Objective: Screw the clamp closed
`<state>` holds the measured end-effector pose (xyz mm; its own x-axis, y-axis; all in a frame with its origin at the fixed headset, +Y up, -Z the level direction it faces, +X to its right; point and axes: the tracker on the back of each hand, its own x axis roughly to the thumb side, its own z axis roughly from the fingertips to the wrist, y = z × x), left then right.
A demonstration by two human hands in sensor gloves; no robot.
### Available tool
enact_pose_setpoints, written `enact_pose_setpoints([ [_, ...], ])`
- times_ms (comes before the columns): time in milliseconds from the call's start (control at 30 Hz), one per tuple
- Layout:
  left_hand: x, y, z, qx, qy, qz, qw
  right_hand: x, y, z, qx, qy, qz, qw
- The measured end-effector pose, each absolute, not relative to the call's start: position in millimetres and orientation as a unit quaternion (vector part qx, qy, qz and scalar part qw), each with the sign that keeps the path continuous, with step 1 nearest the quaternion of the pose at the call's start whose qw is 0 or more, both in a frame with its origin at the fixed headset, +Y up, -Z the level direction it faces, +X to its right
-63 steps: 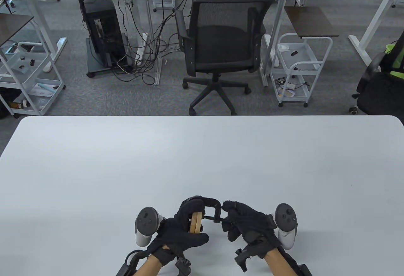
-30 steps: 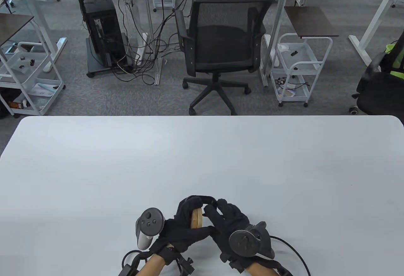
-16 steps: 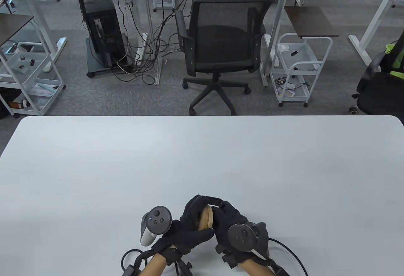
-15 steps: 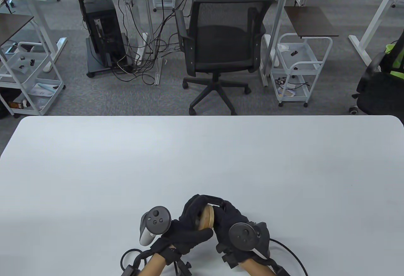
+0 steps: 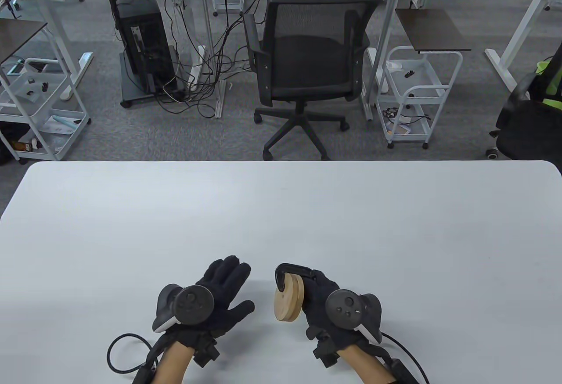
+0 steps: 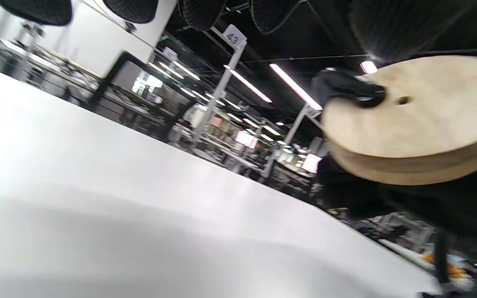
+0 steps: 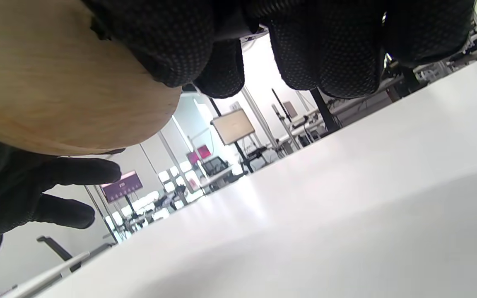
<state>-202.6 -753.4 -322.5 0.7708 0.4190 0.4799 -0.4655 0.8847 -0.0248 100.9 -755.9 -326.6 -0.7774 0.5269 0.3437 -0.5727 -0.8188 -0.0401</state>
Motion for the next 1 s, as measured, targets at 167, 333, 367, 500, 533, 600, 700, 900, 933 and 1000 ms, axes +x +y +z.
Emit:
enact_pose_setpoints([
  [167,-221.9,-764.2,-325.8,0.066,-0.222,0.15,0.961,85.8,-771.5,-345.4,0.146,-0.034,0.949,0.276],
  [333,-237.0,-755.9,-327.9,0.053,-0.189,0.106,0.975,70.0,-793.0,-360.7,0.122,0.021,0.966,0.227],
  [367,-240.3,-754.5,-328.0,0.049,-0.179,0.102,0.977,67.4,-796.3,-362.4,0.116,0.025,0.968,0.219],
  [500,-244.5,-754.7,-328.2,0.043,-0.17,0.098,0.98,63.5,-802.6,-368.1,0.096,0.046,0.974,0.201],
  [533,-244.0,-755.2,-328.9,0.033,-0.167,0.098,0.981,63.4,-803.4,-369.6,0.093,0.051,0.974,0.202],
  [600,-241.9,-758.3,-329.7,0.009,-0.167,0.099,0.981,62.2,-805.1,-373.6,0.083,0.064,0.973,0.204],
  [700,-240.9,-759.3,-331.0,0.007,-0.167,0.097,0.981,59.3,-805.4,-376.8,0.08,0.068,0.973,0.206],
  [900,-239.4,-760.0,-329.9,0.001,-0.166,0.098,0.981,55.2,-811.2,-386.2,0.071,0.108,0.97,0.208],
  [933,-239.5,-760.2,-330.0,0.0,-0.166,0.099,0.981,54.9,-811.4,-386.8,0.071,0.106,0.97,0.208],
  [1000,-241.9,-760.0,-329.9,-0.008,-0.16,0.106,0.981,55.0,-811.8,-387.3,0.072,0.108,0.969,0.21],
])
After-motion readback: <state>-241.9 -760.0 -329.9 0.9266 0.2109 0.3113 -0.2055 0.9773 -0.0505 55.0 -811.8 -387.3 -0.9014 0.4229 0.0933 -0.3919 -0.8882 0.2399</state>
